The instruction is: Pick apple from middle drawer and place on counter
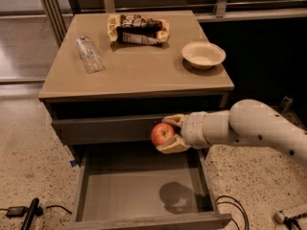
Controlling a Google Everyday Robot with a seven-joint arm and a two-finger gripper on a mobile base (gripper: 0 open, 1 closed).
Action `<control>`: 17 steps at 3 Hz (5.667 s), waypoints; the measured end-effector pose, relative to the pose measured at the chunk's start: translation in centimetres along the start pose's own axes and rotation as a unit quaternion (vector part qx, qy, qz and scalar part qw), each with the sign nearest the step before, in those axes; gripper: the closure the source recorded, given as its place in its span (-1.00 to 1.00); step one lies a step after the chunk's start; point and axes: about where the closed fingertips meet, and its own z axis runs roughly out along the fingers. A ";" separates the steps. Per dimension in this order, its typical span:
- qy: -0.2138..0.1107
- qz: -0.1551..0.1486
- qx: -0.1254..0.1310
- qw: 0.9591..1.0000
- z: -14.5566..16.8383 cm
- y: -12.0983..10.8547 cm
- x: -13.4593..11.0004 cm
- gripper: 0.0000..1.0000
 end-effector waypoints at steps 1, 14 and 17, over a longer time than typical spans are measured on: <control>-0.009 -0.025 0.021 0.999 -3.8 -3.3 -4.9 1.00; -0.023 -0.098 -0.004 0.995 4.1 -21.0 -14.6 0.12; -0.023 -0.098 -0.004 0.995 4.2 -21.0 -14.6 -1.00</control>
Offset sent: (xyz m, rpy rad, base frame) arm 0.0100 -0.0032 0.0589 0.0016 -0.0565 0.0025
